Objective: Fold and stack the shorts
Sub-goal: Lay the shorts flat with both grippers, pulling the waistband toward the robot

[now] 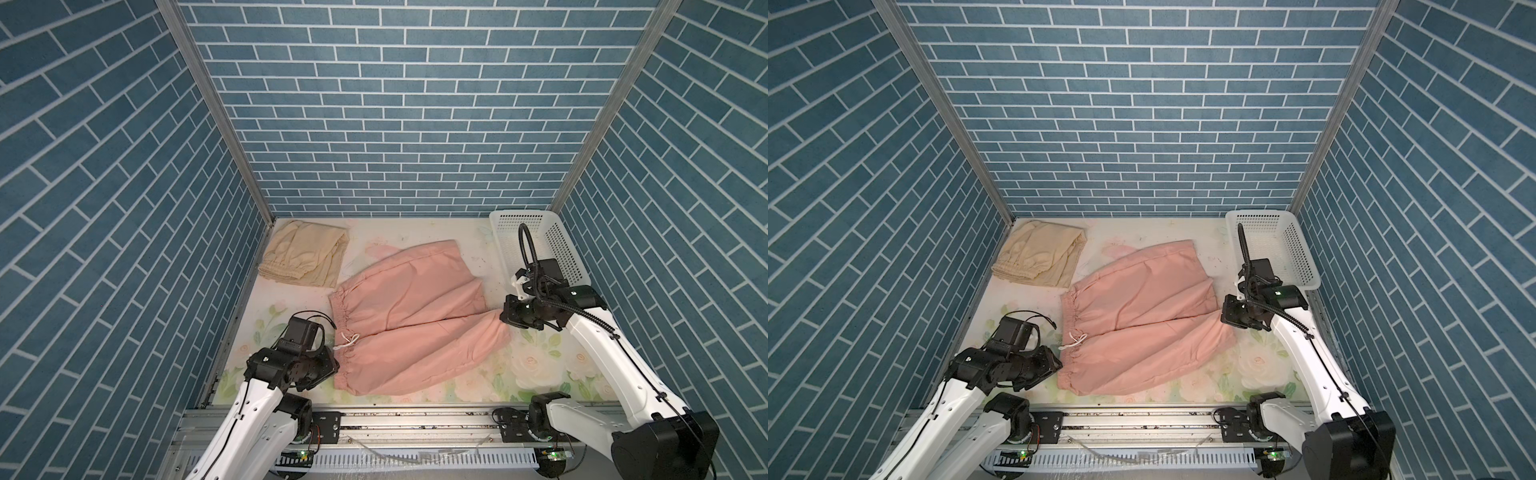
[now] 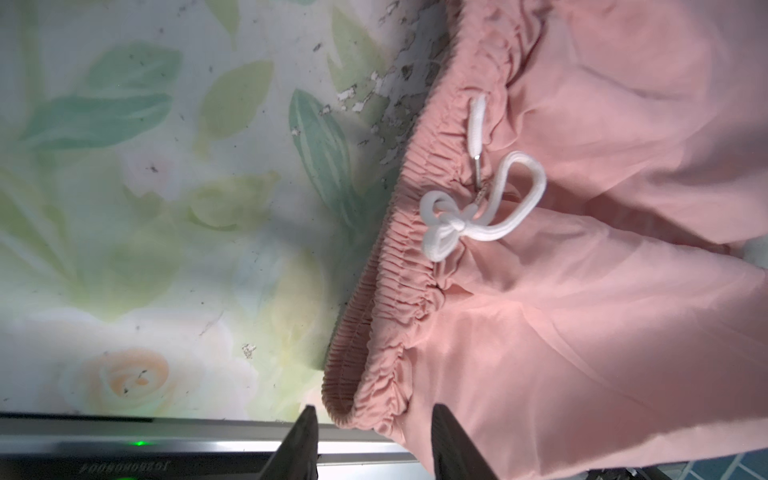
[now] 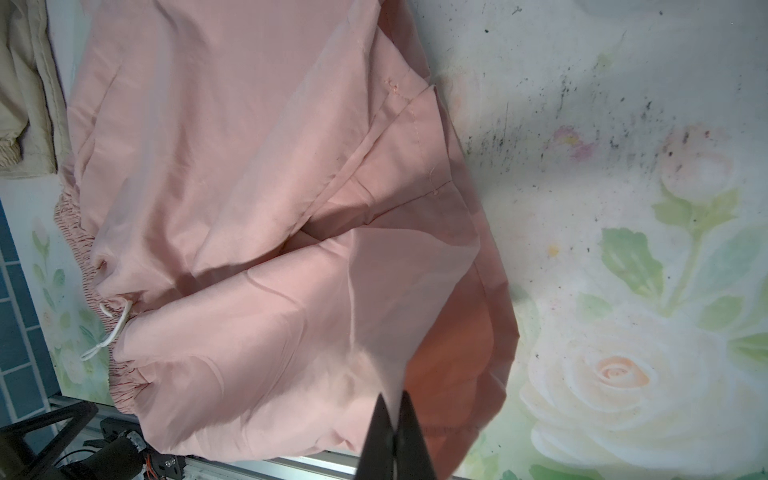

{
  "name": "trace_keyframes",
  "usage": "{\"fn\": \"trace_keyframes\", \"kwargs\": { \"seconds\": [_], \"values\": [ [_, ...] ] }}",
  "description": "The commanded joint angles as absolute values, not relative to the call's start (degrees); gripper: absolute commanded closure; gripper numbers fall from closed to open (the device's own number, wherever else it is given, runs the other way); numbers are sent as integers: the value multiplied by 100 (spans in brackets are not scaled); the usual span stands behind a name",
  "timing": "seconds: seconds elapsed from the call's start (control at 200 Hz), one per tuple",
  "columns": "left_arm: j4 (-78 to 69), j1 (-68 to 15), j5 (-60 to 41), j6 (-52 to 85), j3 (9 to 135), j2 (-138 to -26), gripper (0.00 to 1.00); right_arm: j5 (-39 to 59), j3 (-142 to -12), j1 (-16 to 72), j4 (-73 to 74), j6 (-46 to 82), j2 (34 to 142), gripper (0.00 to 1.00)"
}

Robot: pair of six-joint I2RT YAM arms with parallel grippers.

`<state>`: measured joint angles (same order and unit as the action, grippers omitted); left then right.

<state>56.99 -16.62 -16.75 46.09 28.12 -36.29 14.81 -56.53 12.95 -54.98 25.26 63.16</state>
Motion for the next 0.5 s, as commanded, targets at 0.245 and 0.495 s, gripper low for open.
{"fn": "trace_keyframes", "kwargs": {
  "seconds": [0.245, 0.495],
  "values": [
    [4849, -2027, -1748, 5150, 2275, -3366, 60, 1409, -5824, 1275, -5545, 2509, 6292, 100],
    [4722, -2611, -1712, 5124, 2425, -3621, 61, 1263, -5757, 1266, -5501, 2539, 6348, 100]
  ]
}}
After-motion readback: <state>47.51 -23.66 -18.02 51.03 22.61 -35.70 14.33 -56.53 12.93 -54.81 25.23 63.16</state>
